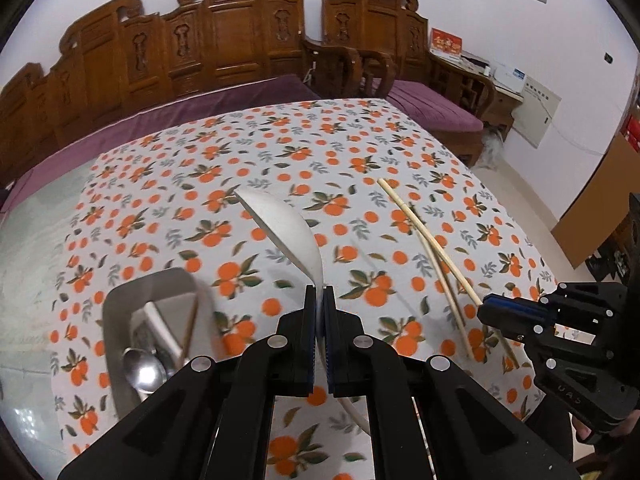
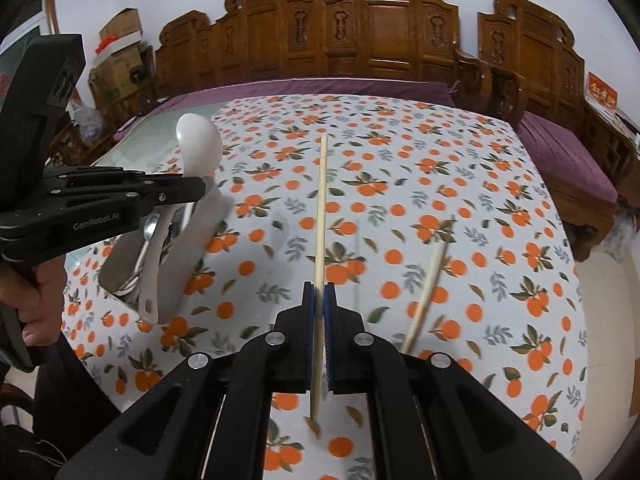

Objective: Organize utensils
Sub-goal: 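Lower the white plastic spoon into the tray and open the left gripper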

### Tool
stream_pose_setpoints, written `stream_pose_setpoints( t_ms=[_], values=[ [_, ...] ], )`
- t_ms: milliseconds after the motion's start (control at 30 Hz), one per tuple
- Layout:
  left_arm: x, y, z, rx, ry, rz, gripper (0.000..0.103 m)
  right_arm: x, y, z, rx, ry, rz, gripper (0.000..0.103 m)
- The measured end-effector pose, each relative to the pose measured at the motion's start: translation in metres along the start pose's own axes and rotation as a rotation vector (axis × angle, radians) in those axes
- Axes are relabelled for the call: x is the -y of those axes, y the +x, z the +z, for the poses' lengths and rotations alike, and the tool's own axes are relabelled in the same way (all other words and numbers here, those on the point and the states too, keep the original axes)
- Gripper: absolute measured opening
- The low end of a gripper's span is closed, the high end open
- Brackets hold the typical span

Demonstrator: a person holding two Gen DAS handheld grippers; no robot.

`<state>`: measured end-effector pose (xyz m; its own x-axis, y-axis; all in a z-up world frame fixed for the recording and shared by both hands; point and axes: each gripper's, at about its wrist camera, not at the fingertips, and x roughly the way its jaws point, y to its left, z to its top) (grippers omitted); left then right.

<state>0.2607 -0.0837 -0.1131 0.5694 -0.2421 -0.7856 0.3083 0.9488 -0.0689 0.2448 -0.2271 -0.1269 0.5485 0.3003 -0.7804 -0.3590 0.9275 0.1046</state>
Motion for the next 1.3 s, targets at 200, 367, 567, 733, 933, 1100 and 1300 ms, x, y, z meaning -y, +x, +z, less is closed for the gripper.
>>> stream_pose_setpoints(
  t_ms=[200,367,567,733,933,1100,1300],
  values=[
    [-0.03,-0.009,-0.011,-0.01,-0.017,0.009,0.003,-0.025,0.009,0.007,-0.008,-0.026,0.033,0.005],
    [-0.06,-0.011,-0.02,-0.03,-0.028,0.02,0.003,-0.041,0.013,0.011,-0.011,-0.038,0.055,0.005],
    [-0.089,-0.006,-0.03,-0.053,-0.032,0.033,0.003,-0.051,0.018,0.009,-0.027,-0.045,0.063,0.005],
    [-0.11,0.01,-0.039,-0.103,-0.031,0.068,0.003,-0.05,0.02,0.005,-0.037,-0.039,0.064,0.005],
    [-0.125,0.032,-0.046,-0.151,-0.05,0.088,0.003,-0.049,0.02,0.004,-0.043,-0.037,0.061,0.005],
    [-0.126,0.047,-0.052,-0.174,-0.06,0.09,0.003,-0.05,0.019,0.002,-0.045,-0.038,0.062,0.005],
    [-0.128,0.038,-0.057,-0.156,-0.074,0.105,0.024,-0.062,0.019,0.004,-0.044,-0.055,0.069,0.005]
  ],
)
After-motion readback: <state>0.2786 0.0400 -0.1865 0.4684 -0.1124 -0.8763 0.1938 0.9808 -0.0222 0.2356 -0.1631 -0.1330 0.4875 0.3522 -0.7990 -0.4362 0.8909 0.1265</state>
